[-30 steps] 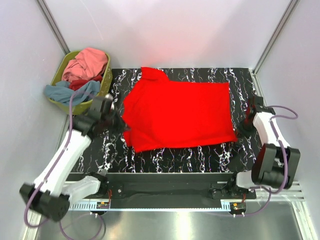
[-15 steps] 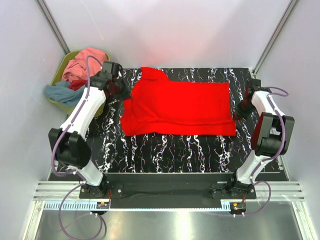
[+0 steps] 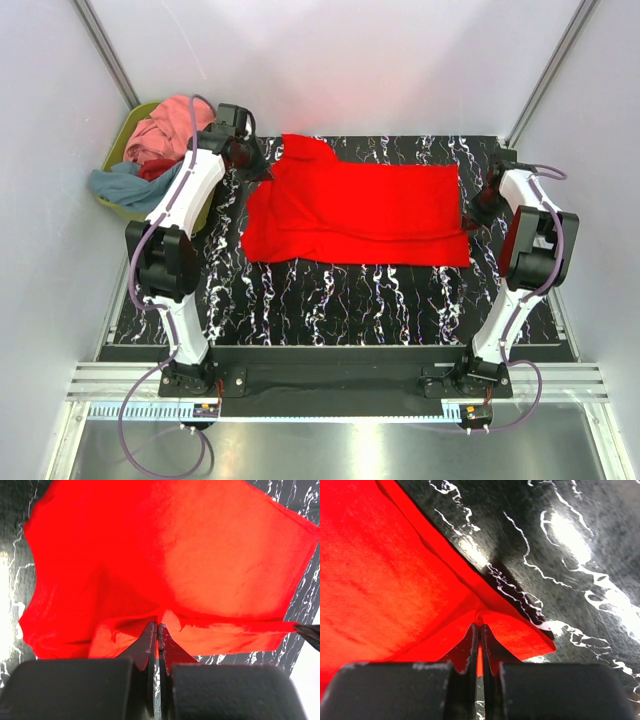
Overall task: Fold and stack the t-shirts
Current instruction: Fold the tshirt
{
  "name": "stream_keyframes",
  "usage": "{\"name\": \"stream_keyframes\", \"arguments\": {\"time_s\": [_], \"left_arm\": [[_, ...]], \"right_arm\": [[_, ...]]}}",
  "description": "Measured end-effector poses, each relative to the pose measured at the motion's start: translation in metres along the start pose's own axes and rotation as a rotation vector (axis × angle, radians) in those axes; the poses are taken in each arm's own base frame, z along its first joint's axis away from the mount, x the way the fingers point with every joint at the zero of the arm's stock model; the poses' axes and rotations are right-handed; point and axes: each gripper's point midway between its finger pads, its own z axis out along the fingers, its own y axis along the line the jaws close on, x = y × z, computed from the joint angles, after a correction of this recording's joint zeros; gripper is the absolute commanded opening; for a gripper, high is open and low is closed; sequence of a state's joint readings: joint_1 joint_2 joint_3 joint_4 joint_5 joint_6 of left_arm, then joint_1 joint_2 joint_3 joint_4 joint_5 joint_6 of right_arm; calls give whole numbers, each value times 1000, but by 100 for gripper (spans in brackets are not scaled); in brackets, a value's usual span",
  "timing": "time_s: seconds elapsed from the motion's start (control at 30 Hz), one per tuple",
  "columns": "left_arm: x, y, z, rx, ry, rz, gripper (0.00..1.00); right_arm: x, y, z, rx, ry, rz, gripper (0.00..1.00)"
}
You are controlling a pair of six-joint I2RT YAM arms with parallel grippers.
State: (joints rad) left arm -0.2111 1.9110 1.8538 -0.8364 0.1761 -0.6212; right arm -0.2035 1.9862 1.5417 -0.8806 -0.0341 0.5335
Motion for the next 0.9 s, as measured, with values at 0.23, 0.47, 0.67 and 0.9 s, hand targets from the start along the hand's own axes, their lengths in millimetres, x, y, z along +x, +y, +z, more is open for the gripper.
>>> {"name": "stream_keyframes", "arguments": {"time_s": [0.23, 0.47, 0.67, 0.9], "left_arm": [[-14, 4, 7, 1, -12, -8, 0], [-22, 1, 21, 20, -2, -7, 0], [-18, 3, 35, 28, 35, -3, 0], [-29, -5, 41, 59, 24, 6, 0]], "right_arm": [[-1, 3, 7, -1, 20, -2, 0], [-5, 5, 13, 1, 22, -2, 0], [-7, 6, 19, 6, 30, -1, 1], [-6, 4, 24, 15, 43, 1, 1]]}}
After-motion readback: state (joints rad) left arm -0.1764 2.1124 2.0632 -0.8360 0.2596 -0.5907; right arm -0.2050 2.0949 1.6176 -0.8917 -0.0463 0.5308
